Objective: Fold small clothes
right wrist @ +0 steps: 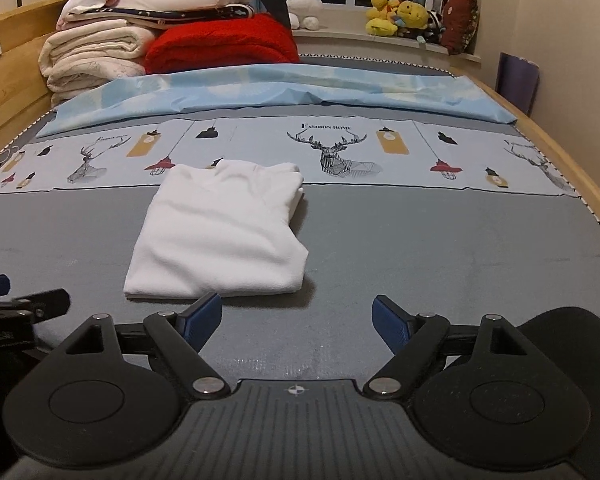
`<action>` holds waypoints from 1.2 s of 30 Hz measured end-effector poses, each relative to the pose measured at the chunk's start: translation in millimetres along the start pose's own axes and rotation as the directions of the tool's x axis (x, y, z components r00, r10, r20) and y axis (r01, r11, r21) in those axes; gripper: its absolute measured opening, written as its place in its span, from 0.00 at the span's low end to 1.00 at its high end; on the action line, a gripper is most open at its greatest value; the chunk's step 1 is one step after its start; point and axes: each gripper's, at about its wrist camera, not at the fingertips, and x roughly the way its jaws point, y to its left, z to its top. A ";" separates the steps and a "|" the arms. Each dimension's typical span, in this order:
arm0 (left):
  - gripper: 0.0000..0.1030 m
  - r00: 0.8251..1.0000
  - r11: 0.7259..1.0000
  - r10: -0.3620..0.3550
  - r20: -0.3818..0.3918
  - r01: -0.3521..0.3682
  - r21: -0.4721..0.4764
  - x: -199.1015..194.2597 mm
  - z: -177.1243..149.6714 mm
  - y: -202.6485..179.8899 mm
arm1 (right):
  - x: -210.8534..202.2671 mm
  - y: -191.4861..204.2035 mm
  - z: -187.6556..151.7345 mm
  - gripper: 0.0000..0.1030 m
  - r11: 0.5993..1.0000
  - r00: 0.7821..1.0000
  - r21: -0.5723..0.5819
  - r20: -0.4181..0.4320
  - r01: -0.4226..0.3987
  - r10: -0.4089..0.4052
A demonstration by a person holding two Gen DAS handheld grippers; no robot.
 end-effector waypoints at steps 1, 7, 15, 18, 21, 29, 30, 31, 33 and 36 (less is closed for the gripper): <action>0.90 1.000 1.000 0.000 -0.010 0.000 -0.003 3.3 -0.6 0.0 | 1.3 -0.2 0.1 0.81 1.000 1.000 0.010 -0.005 -0.004 0.004; 0.90 1.000 0.999 -0.028 -0.007 0.028 -0.017 4.1 -1.5 2.2 | 2.1 7.7 -1.1 0.81 1.000 1.000 -0.004 -0.006 -0.012 0.012; 0.90 0.999 0.999 -0.045 0.003 0.045 -0.020 2.0 -0.5 4.9 | 1.1 13.5 -2.8 0.81 0.999 1.000 -0.031 -0.004 -0.012 0.012; 0.90 0.999 0.999 -0.048 0.004 0.048 -0.021 1.8 -0.1 5.6 | 1.9 16.4 -3.3 0.81 0.999 1.000 -0.041 -0.005 -0.010 0.009; 0.90 0.999 0.999 -0.050 0.006 0.050 -0.020 0.9 -0.6 5.0 | 2.3 17.2 -2.7 0.81 0.999 1.000 -0.049 -0.006 -0.010 0.010; 0.90 0.999 0.998 -0.051 0.007 0.051 -0.022 1.1 -0.5 4.9 | 2.0 17.1 -3.2 0.81 0.999 1.000 -0.052 -0.003 -0.010 0.010; 0.90 0.999 0.998 -0.051 0.007 0.051 -0.020 0.9 -0.3 4.7 | 2.1 17.2 -3.1 0.81 0.999 1.000 -0.052 -0.003 -0.010 0.010; 0.90 0.999 0.998 -0.052 0.007 0.052 -0.019 0.9 -0.2 4.8 | 2.1 17.2 -3.1 0.81 0.999 1.000 -0.053 -0.003 -0.010 0.010; 0.90 0.999 0.998 -0.052 0.007 0.053 -0.018 1.3 0.1 4.8 | 2.1 17.9 -3.1 0.81 0.999 1.000 -0.052 -0.004 -0.009 0.009; 0.90 0.999 0.998 -0.053 0.007 0.053 -0.019 1.3 0.5 4.1 | 1.4 18.0 -3.1 0.81 0.998 1.000 -0.055 -0.004 -0.009 0.009</action>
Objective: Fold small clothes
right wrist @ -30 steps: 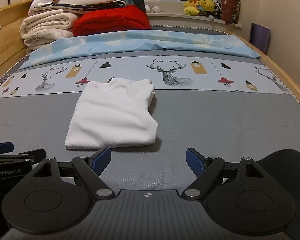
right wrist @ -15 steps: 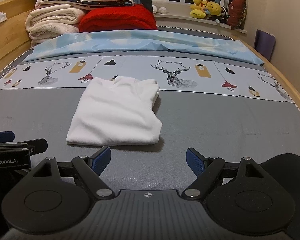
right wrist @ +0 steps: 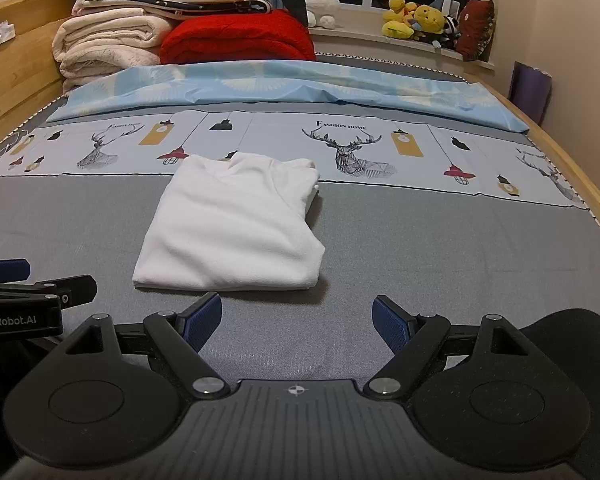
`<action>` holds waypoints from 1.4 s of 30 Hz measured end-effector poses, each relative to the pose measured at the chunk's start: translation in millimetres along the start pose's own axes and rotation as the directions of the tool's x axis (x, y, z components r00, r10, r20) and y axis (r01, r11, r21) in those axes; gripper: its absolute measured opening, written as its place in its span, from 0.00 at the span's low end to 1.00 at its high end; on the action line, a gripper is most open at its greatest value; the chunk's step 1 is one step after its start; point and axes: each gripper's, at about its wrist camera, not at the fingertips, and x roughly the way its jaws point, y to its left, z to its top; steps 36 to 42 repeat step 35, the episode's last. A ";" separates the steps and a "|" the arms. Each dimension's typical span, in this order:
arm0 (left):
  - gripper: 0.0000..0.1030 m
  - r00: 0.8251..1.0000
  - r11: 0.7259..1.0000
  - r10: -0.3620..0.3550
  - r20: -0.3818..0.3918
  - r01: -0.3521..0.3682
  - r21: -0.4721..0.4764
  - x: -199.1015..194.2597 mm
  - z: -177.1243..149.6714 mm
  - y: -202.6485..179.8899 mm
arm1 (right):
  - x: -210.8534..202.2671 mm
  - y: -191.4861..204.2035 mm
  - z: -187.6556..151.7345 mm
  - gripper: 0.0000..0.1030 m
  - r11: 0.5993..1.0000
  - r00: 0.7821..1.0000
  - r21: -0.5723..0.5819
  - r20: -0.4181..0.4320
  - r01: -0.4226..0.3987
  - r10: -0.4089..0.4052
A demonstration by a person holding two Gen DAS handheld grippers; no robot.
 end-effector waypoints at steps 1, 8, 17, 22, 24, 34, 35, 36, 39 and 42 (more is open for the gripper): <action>0.90 1.000 1.000 0.000 0.000 0.000 0.001 0.0 0.0 0.0 | -0.2 0.1 0.0 0.81 1.000 1.000 -0.001 0.000 0.000 0.000; 0.90 1.000 1.000 0.000 0.002 0.000 0.001 0.1 0.0 -1.4 | -0.8 0.9 -0.5 0.81 1.000 1.000 -0.003 0.001 0.001 -0.001; 0.90 1.000 1.000 -0.001 0.003 0.001 0.001 0.2 0.1 -2.1 | -0.6 1.9 -0.4 0.81 1.000 1.000 -0.004 0.001 0.001 -0.001; 0.90 1.000 1.000 -0.005 0.006 0.005 0.006 0.0 0.7 -4.3 | -0.5 2.5 -0.4 0.81 1.000 1.000 -0.004 0.001 0.002 -0.002; 0.90 1.000 1.000 -0.007 0.007 0.007 0.008 0.0 0.8 -4.7 | -0.6 2.4 -0.6 0.81 1.000 1.000 -0.005 0.001 0.002 -0.002; 0.90 1.000 1.000 -0.008 0.015 0.008 0.011 -0.9 -0.1 -3.9 | -0.5 3.2 -0.6 0.81 1.000 1.000 -0.005 0.002 0.003 -0.003; 0.90 1.000 1.000 -0.009 0.015 0.009 0.011 -0.9 -0.2 -3.8 | -0.5 3.2 -0.6 0.81 1.000 1.000 -0.005 0.001 0.003 -0.003; 0.90 1.000 1.000 -0.009 0.015 0.009 0.011 -0.9 -0.2 -3.8 | -0.5 3.2 -0.6 0.81 1.000 1.000 -0.005 0.001 0.003 -0.003; 0.90 1.000 1.000 -0.009 0.015 0.009 0.011 -0.9 -0.2 -3.8 | -0.5 3.2 -0.6 0.81 1.000 1.000 -0.005 0.001 0.003 -0.003; 0.90 1.000 1.000 -0.009 0.015 0.009 0.011 -0.9 -0.2 -3.8 | -0.5 3.2 -0.6 0.81 1.000 1.000 -0.005 0.001 0.003 -0.003</action>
